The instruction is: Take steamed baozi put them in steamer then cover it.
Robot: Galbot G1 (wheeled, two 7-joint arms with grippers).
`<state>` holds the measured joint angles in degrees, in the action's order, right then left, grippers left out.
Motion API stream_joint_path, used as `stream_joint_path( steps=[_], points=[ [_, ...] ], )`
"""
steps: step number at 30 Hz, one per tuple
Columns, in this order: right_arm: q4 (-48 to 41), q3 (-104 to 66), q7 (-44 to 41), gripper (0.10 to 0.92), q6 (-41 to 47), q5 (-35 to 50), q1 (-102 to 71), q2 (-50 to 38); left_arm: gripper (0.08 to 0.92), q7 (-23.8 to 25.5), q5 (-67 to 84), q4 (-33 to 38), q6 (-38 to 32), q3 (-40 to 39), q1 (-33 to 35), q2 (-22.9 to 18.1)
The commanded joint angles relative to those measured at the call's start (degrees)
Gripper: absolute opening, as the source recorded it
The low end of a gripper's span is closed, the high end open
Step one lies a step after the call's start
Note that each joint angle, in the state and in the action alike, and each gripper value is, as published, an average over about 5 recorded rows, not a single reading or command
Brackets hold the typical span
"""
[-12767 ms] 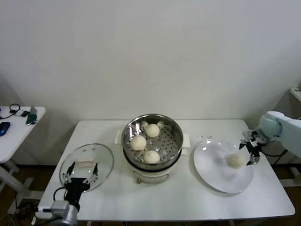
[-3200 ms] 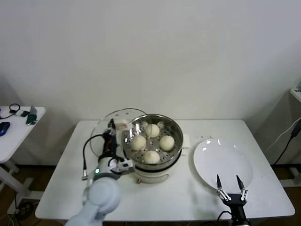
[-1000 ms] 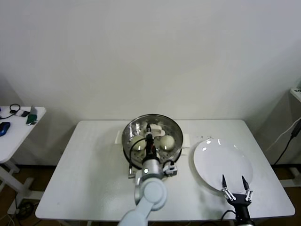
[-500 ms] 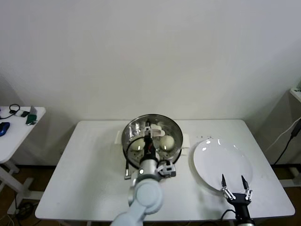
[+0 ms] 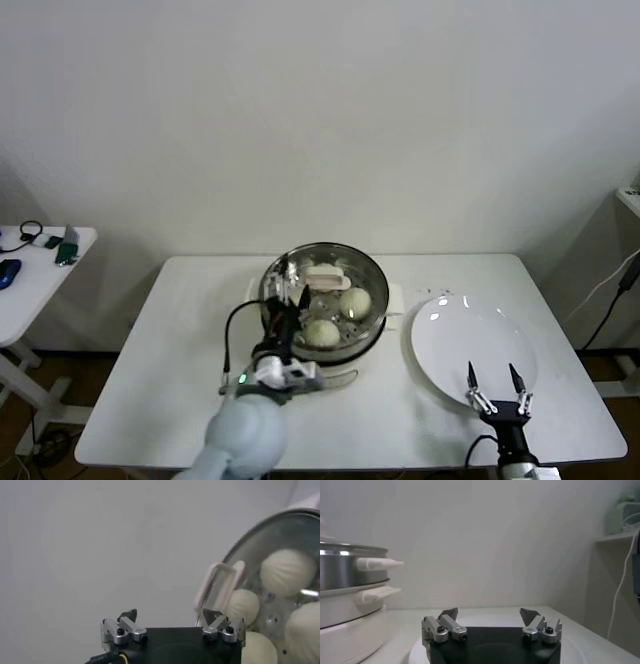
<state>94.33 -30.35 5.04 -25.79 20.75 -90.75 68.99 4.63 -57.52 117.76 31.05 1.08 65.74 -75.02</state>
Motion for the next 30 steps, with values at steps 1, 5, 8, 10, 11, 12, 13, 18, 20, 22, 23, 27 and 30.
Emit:
stream_joint_path(
  steps=[1,5,8,10,11,12,13,18,20,22,23,27,30],
  points=[
    [1.4,0.8,1.2,0.823,2.4,-0.5,0.1,-0.6,0.823,-11.7,52.8,4.6,-21.9,26.3,13.2,3.0],
    [1.6,1.2,1.3,0.823,2.5,-0.9,-0.1,-0.6,0.823,-9.9,63.1,0.9,-30.2,33.6,18.8,2.6],
    [1.4,1.3,1.3,0.823,2.5,-1.1,-0.1,-0.6,0.823,-10.0,66.0,-3.1,-35.8,35.1,22.3,2.5],
    [1.0,1.3,1.2,0.823,2.5,-1.2,-0.1,-0.6,0.823,-10.1,66.3,-5.8,-38.7,35.1,24.0,1.8],
    [0.9,1.3,1.1,0.823,2.4,-1.2,-0.1,-0.5,0.823,-10.0,66.3,-7.0,-39.8,34.9,24.7,1.4],
    [0.8,1.4,1.0,0.823,2.4,-1.1,-0.2,-0.5,0.823,-10.0,66.4,-8.1,-40.9,34.7,25.1,0.9],
    [0.8,1.5,0.9,0.823,2.4,-1.1,-0.2,-0.5,0.823,-10.0,66.5,-9.1,-41.6,34.4,25.5,0.4],
    [0.9,1.9,0.6,0.823,2.9,-1.1,-0.4,-0.4,0.823,-9.7,67.4,-13.5,-44.4,32.9,26.1,-1.3],
    [0.8,2.0,0.6,0.823,2.9,-1.1,-0.3,-0.4,0.823,-9.6,67.4,-14.6,-45.1,32.5,26.1,-1.6],
    [0.6,2.0,0.6,0.823,2.8,-1.1,-0.3,-0.4,0.823,-9.5,67.4,-15.2,-45.5,32.2,26.1,-1.8],
    [0.6,2.1,0.6,0.823,2.8,-1.1,-0.3,-0.4,0.823,-9.5,67.5,-15.5,-45.6,32.2,26.0,-1.9],
    [0.5,2.2,0.6,0.823,2.7,-1.0,-0.2,-0.2,0.823,-9.1,67.9,-15.8,-45.7,32.2,26.0,-2.3],
    [0.5,2.3,0.6,0.823,2.6,-1.0,-0.3,-0.1,0.823,-8.7,68.2,-15.6,-45.7,32.2,26.2,-2.5]
  ],
)
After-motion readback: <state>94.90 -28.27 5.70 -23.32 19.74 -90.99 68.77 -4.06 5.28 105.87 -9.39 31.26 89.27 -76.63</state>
